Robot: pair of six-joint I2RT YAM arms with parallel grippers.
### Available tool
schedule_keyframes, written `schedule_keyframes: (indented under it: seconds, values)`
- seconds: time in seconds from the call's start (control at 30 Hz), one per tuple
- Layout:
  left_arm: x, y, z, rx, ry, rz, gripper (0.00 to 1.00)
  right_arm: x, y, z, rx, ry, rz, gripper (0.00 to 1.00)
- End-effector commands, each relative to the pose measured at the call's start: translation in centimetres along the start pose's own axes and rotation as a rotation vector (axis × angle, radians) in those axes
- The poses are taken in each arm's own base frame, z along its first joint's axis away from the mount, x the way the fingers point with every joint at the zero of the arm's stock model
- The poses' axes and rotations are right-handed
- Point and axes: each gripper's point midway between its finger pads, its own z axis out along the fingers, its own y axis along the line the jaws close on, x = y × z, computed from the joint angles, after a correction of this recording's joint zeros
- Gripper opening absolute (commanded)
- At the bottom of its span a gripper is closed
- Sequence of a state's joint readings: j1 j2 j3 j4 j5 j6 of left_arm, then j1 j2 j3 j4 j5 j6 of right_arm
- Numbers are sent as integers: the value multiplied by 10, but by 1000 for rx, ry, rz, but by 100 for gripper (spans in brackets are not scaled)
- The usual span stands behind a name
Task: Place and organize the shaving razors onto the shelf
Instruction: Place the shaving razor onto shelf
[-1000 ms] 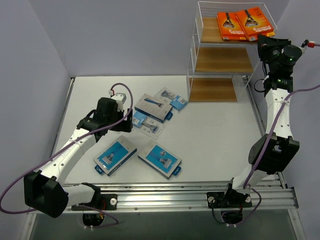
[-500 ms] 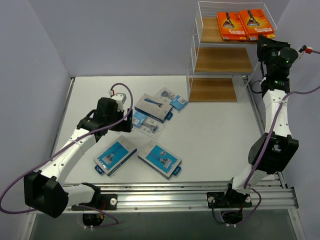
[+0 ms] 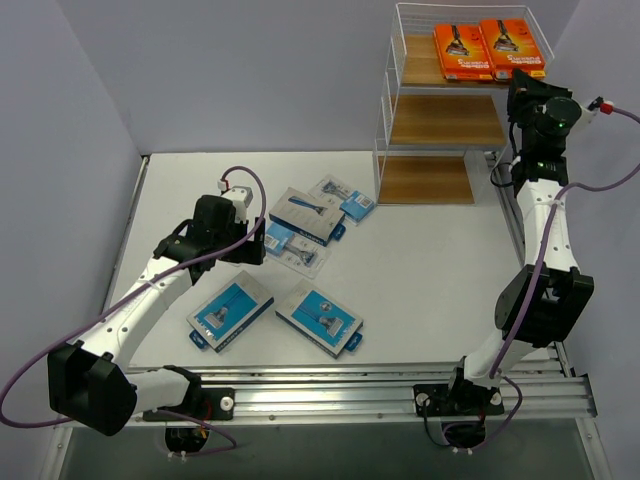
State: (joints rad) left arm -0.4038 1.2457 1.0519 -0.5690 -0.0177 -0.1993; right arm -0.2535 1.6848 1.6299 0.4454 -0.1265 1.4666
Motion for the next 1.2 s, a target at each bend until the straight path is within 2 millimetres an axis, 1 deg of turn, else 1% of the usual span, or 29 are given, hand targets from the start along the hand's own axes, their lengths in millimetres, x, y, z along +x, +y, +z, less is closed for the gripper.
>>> schedule_keyframes:
  seconds: [0.0, 0.33, 0.43, 0.47, 0.63, 0.77, 0.87, 1.0, 1.17]
  values:
    - [-24, -6, -11, 24, -64, -8, 94, -12, 37, -9, -101, -73, 1, 0]
    - [-24, -7, -11, 25, -64, -6, 94, -16, 33, -7, -99, -100, 6, 0]
    - [-23, -6, -10, 21, -62, -7, 94, -14, 33, -5, -104, -92, 7, 0]
    - [-24, -6, -10, 21, -63, -6, 94, -14, 30, -3, -98, -91, 7, 0]
    - [-23, -6, -10, 19, -59, -6, 94, -13, 29, 1, -97, -85, 10, 0]
    - [-23, -5, -10, 18, -61, -5, 94, -12, 32, 3, -106, -79, 13, 0]
    - [-24, -5, -10, 18, -62, -5, 94, -9, 27, 7, -93, -60, 15, 0]
    - [-24, -6, -11, 20, -62, -6, 94, -9, 29, 8, -96, -63, 10, 0]
    - [-24, -6, -11, 18, -62, -4, 94, -6, 26, 12, -94, -47, 16, 0]
